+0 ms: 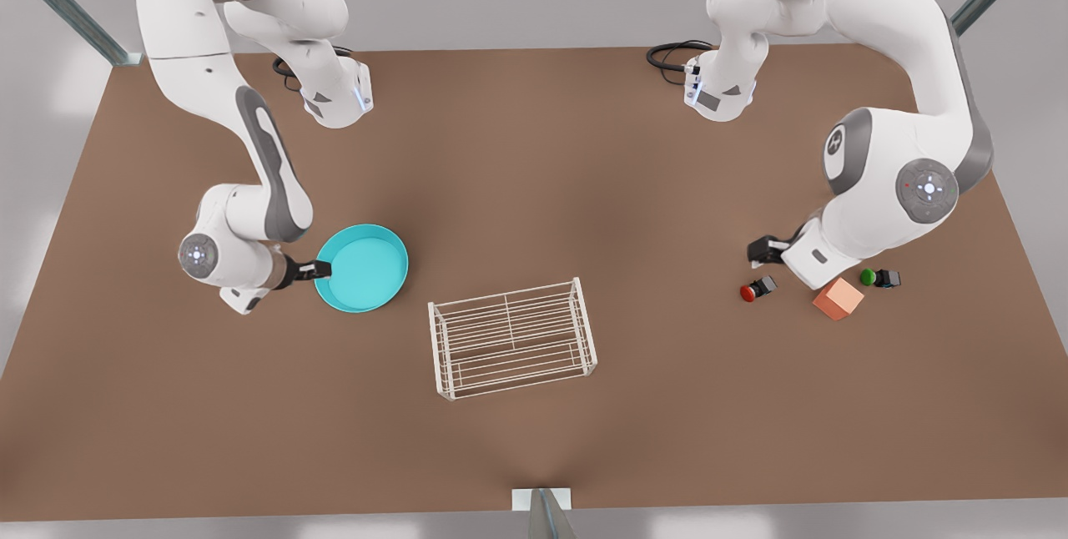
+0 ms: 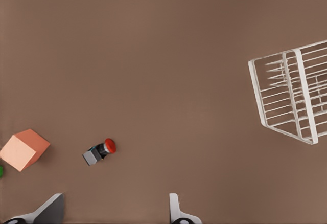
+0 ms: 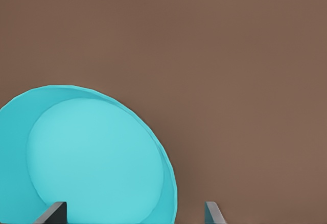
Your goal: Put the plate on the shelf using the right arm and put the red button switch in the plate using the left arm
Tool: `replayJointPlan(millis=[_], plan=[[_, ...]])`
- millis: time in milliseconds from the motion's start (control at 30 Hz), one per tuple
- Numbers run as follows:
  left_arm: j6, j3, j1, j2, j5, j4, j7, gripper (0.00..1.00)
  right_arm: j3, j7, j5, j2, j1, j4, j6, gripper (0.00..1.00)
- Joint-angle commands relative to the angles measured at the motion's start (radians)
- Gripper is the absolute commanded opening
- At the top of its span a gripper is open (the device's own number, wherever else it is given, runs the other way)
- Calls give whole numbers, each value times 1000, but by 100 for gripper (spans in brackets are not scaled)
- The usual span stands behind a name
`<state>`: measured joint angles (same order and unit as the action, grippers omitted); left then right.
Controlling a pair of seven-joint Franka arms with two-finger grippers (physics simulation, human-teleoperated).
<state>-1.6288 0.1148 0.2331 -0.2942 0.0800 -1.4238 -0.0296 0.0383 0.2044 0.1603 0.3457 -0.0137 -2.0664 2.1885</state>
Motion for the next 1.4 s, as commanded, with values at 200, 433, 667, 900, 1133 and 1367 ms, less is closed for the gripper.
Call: replayJointPlan(millis=[200, 433, 667, 900, 1133, 1367], plan=[[20, 52, -3, 3, -28, -3, -65, 100, -2, 202, 56, 71, -29, 0, 54, 100], [38, 55, -3, 3, -28, -4, -64, 100, -2, 220, 56, 114, -49, 0, 62, 99], [38, 60, -3, 3, -28, -4, -64, 100, 3, 248, 105, 139, -48, 0, 59, 87], [38, 62, -3, 3, -28, -4, -65, 100, 12, 251, 105, 136, -48, 5, 56, 47], [41, 65, -3, 3, -28, -3, -64, 100, 12, 277, 105, 142, -52, 11, 59, 47], [56, 65, -3, 3, -28, -3, -61, 100, 9, 291, 105, 157, -54, 14, 77, 47]])
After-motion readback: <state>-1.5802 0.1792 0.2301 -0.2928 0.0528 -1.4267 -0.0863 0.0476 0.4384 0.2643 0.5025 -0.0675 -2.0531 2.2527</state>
